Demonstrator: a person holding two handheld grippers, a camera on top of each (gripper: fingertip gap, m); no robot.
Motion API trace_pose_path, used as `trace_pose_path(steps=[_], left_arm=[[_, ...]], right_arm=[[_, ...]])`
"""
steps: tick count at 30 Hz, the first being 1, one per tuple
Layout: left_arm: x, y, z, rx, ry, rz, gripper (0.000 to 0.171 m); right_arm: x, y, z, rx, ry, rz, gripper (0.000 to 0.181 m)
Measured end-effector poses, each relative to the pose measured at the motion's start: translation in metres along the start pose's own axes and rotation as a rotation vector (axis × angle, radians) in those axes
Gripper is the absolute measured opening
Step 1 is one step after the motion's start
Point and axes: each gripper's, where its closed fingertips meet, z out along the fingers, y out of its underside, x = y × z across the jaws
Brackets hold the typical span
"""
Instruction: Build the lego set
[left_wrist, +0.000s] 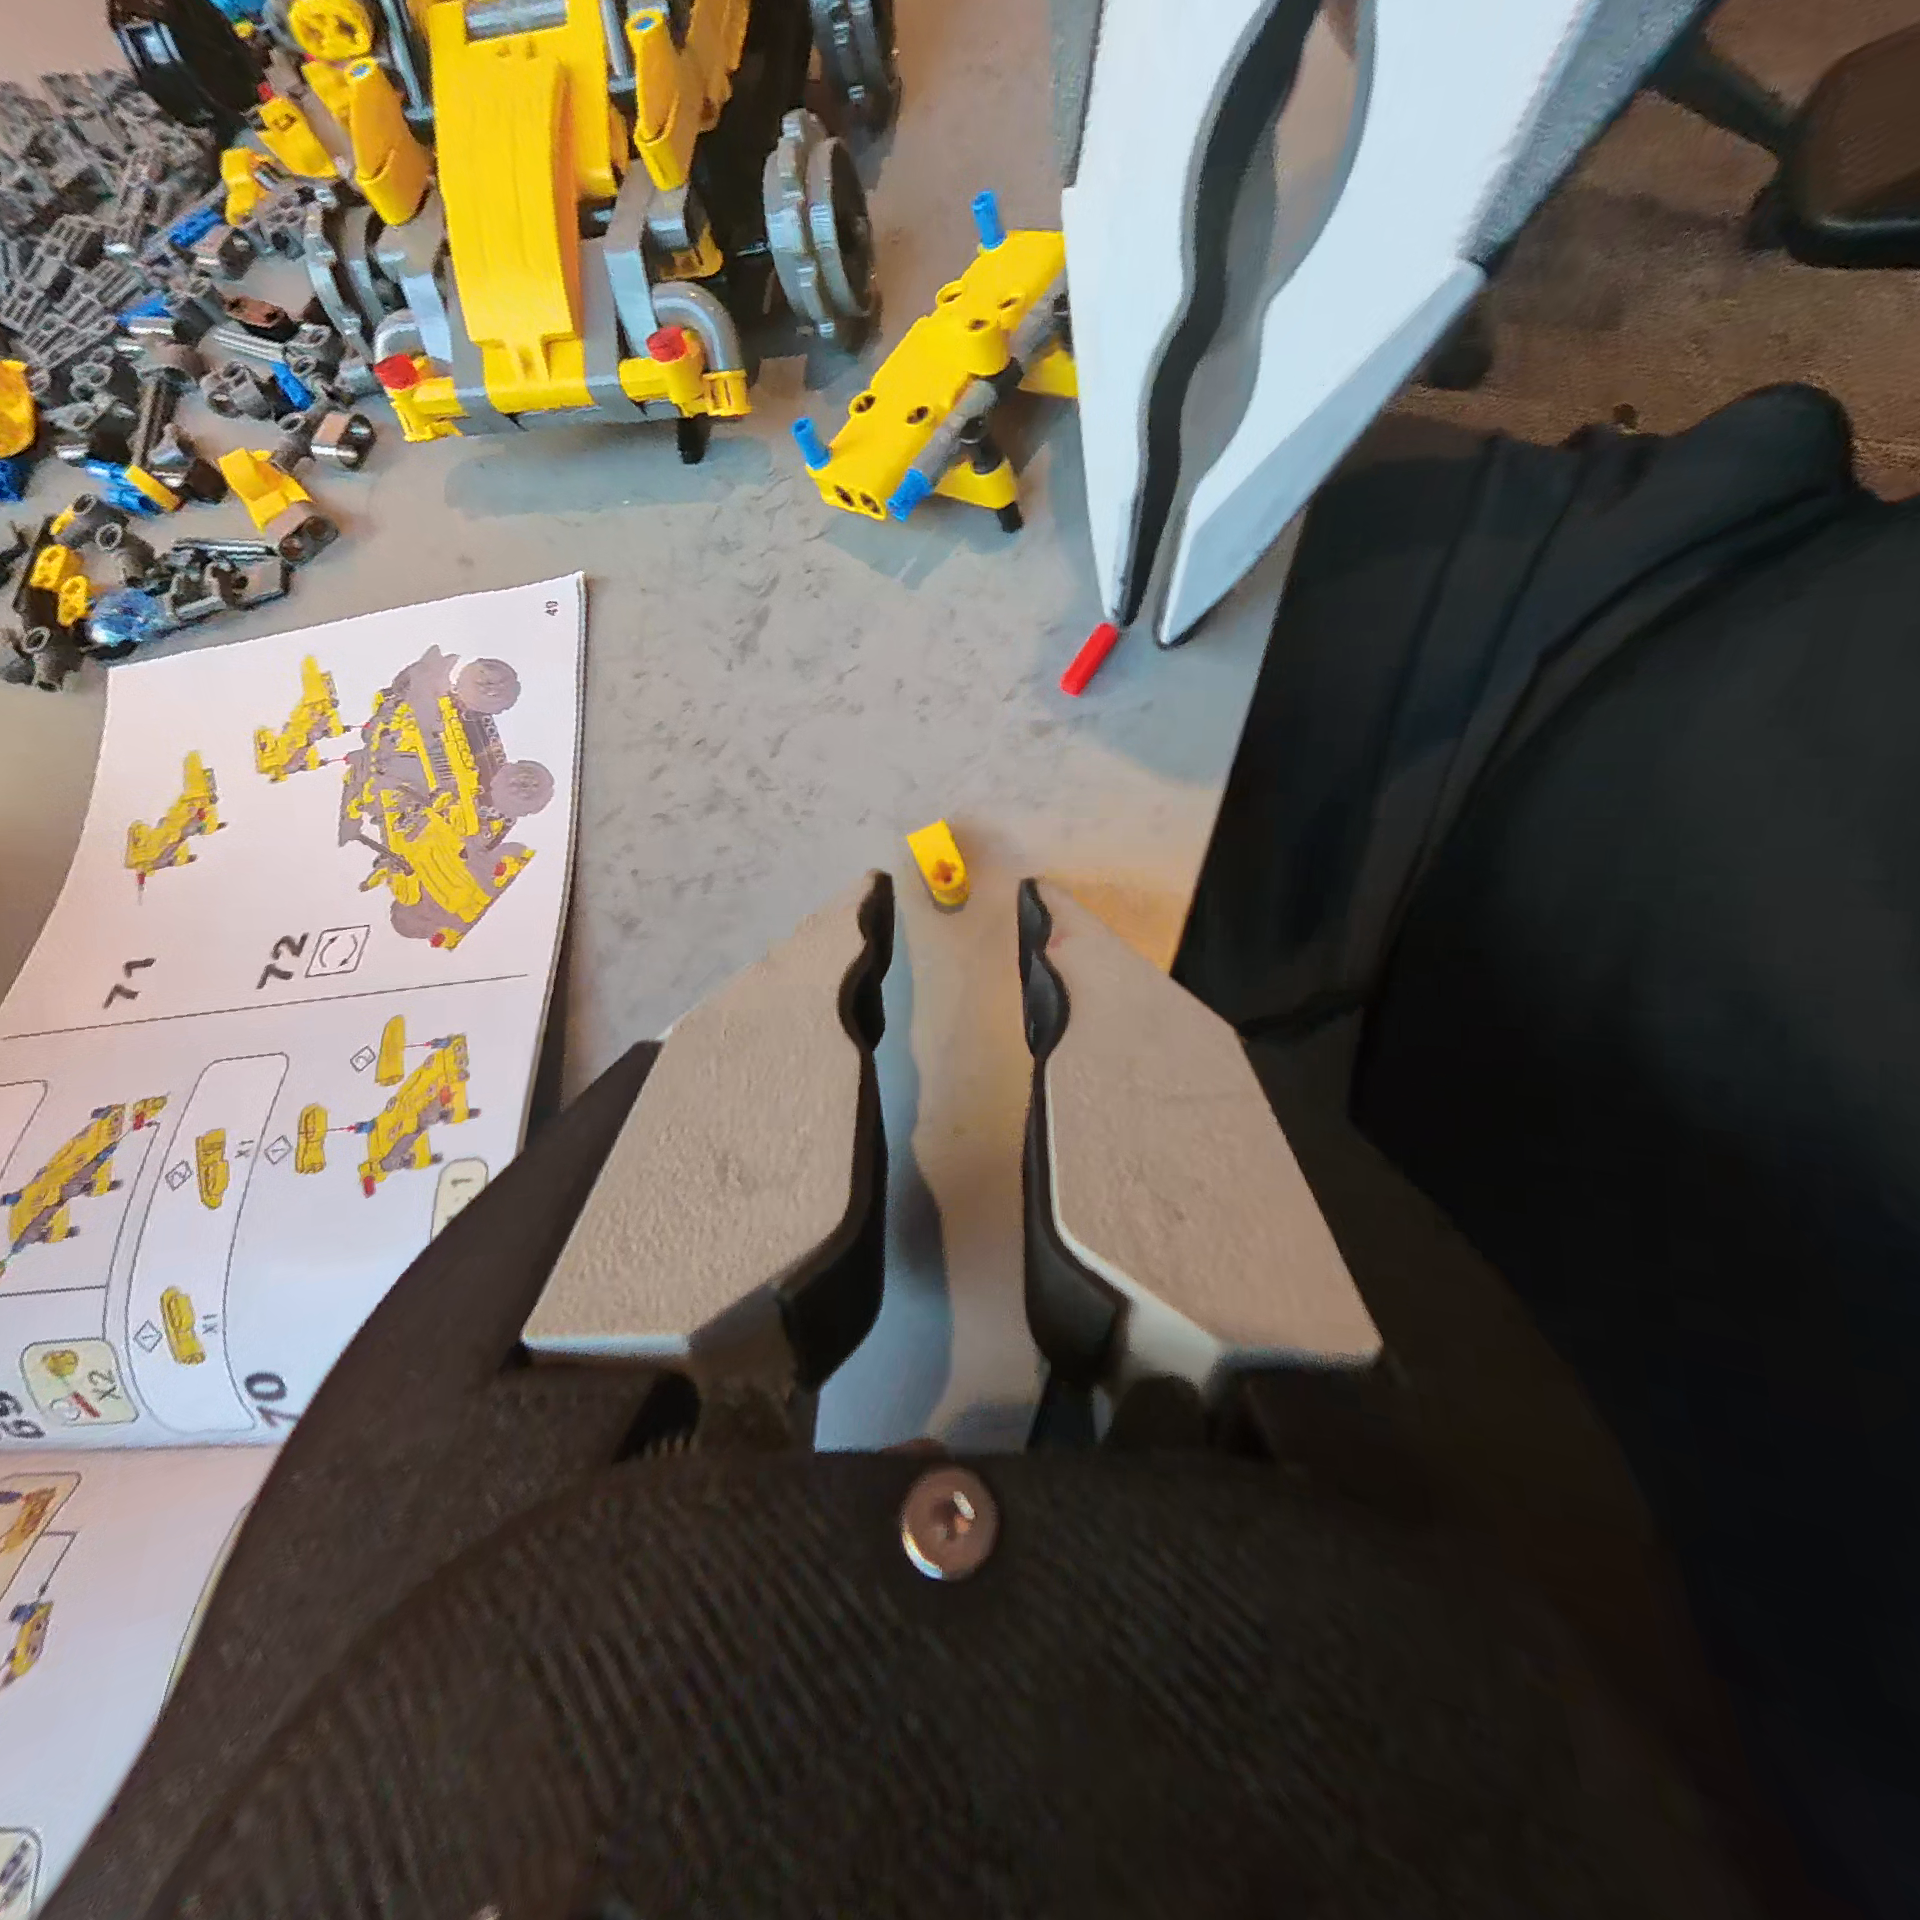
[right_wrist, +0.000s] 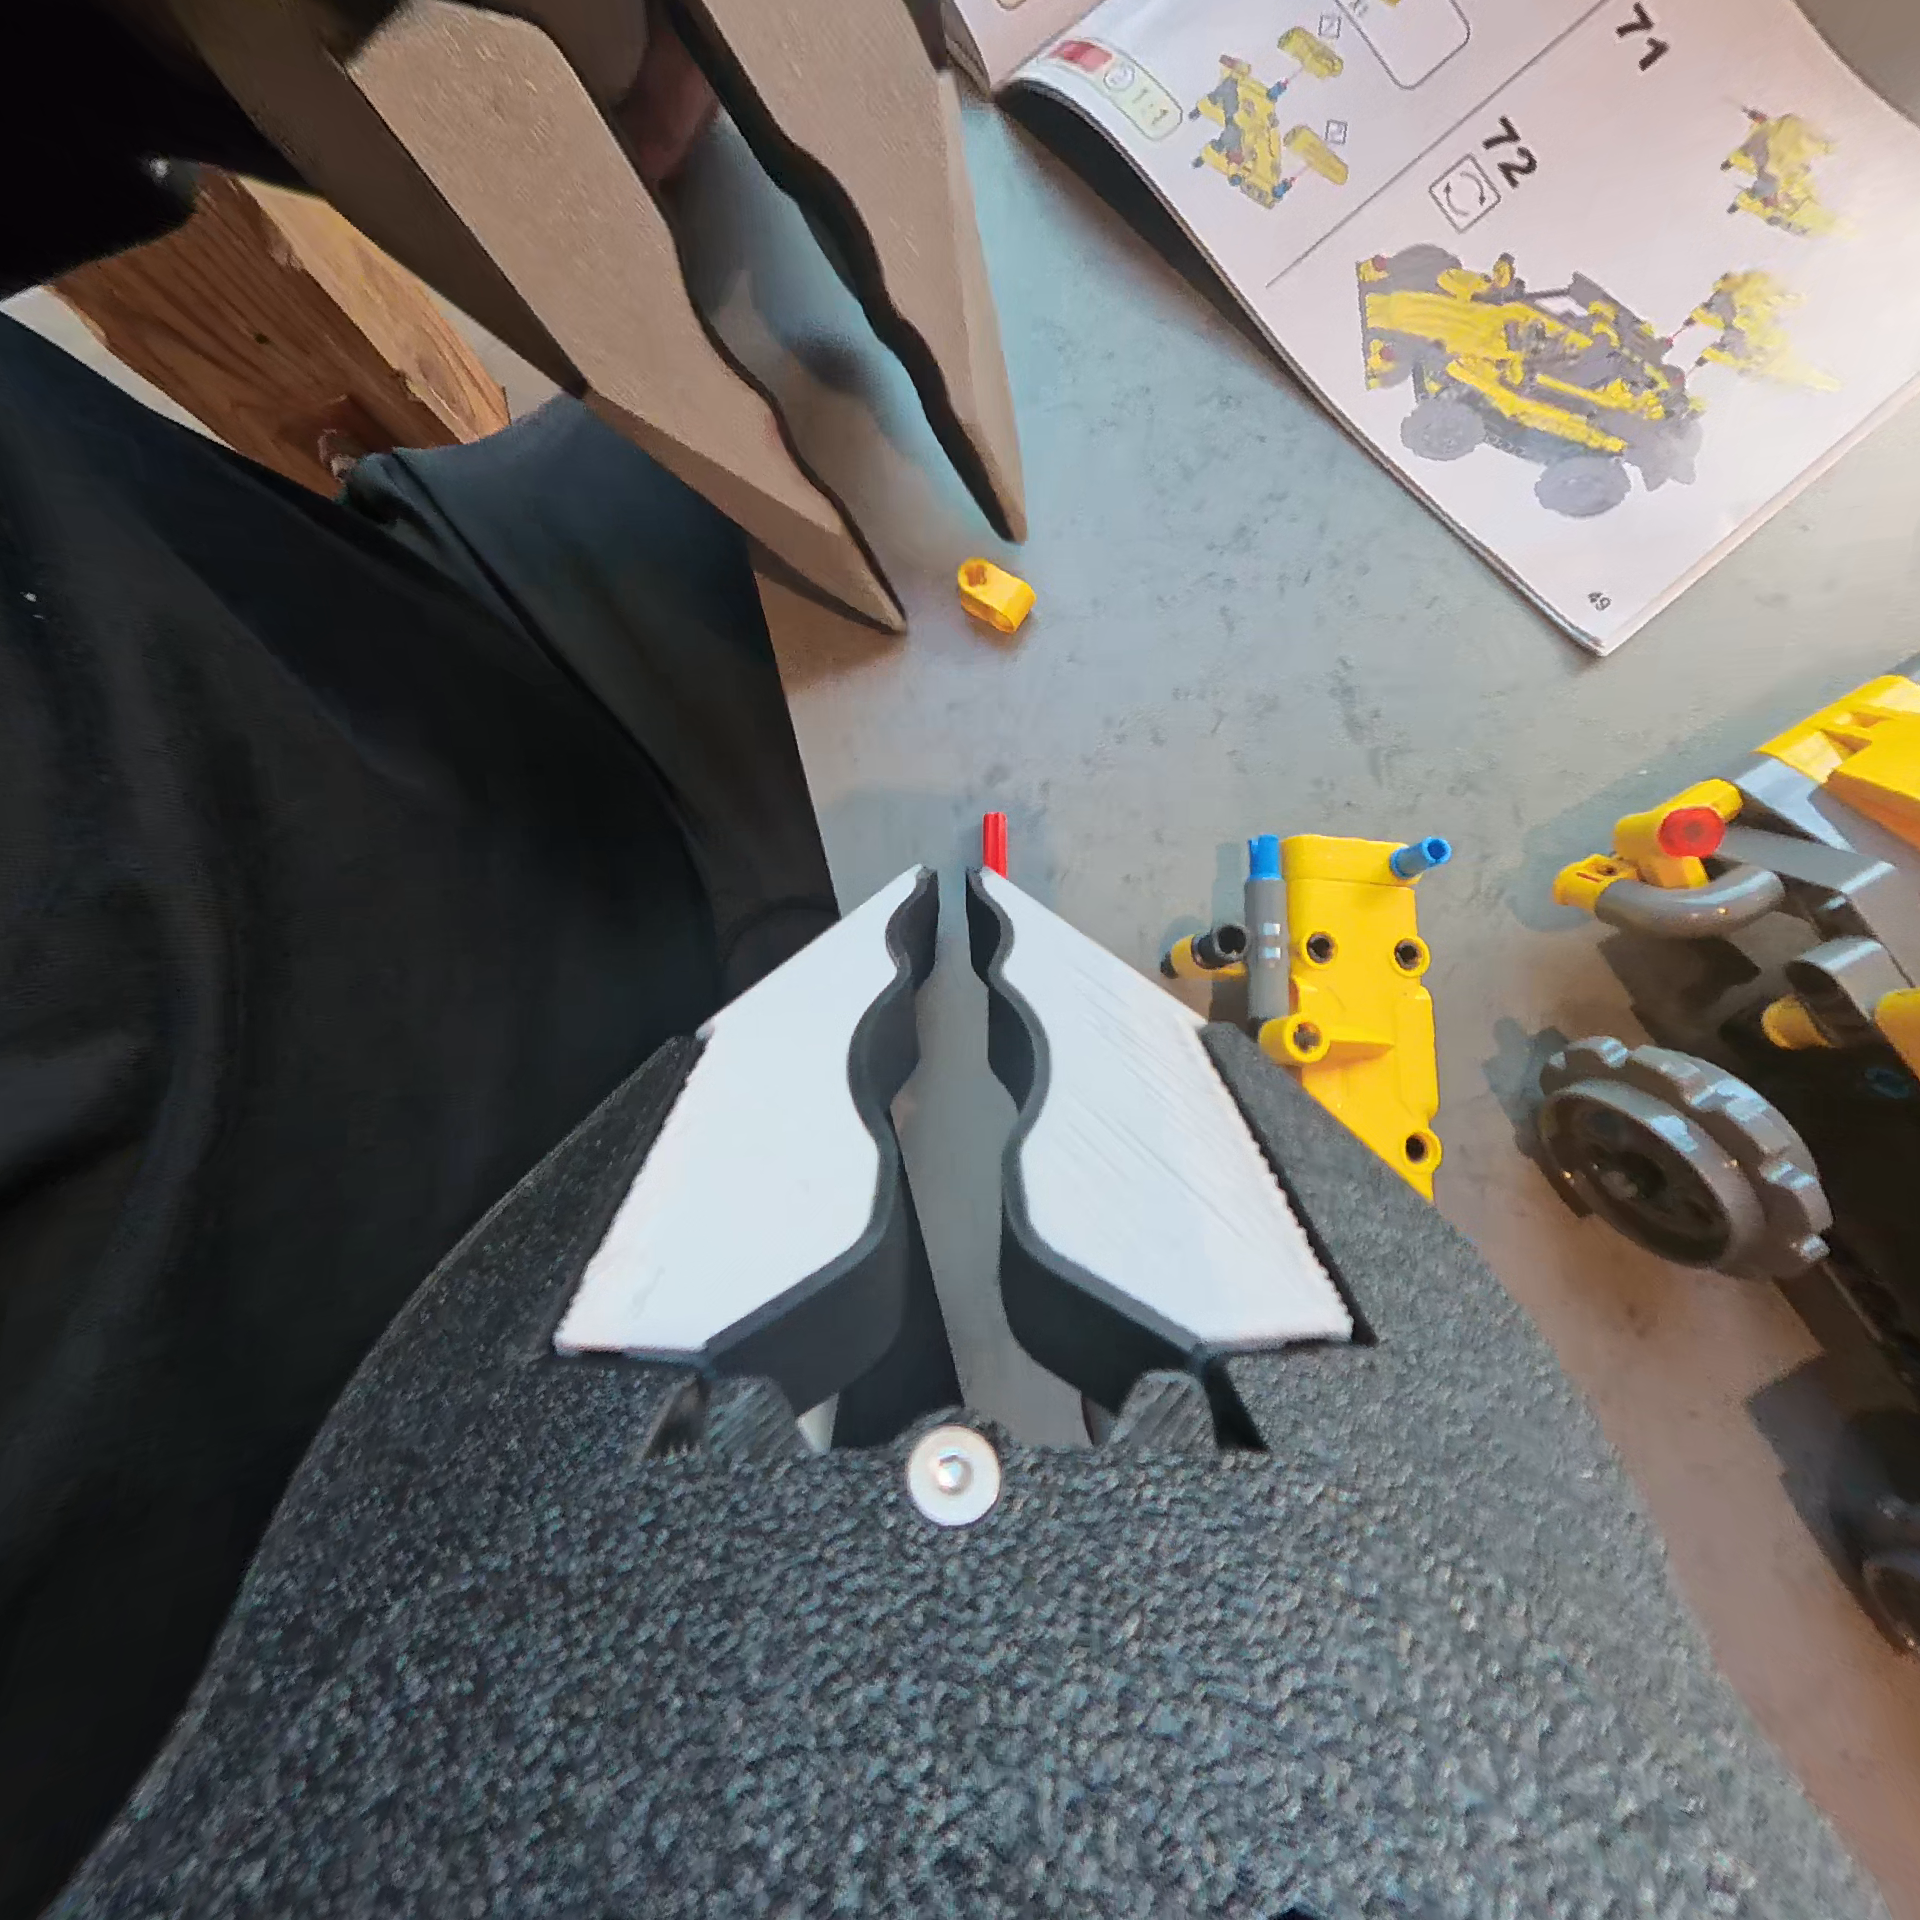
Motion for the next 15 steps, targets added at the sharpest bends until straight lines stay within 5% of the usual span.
trace_pose_path(steps=[5, 15], left_arm=[[-0.0048, -0.0006, 0.0043, -0.019, -0.008, -0.049, 0.004], [0.0035, 0.0017, 0.0006, -0.023, 0.107, -0.069, 0.01]], right_arm=[[0.0012, -0.0012, 0.0015, 0.005, 0.007, -0.011, 0.005], [0.0024, 0.0042, 0.0046, -0.012, 0.007, 0.014, 0.008]])
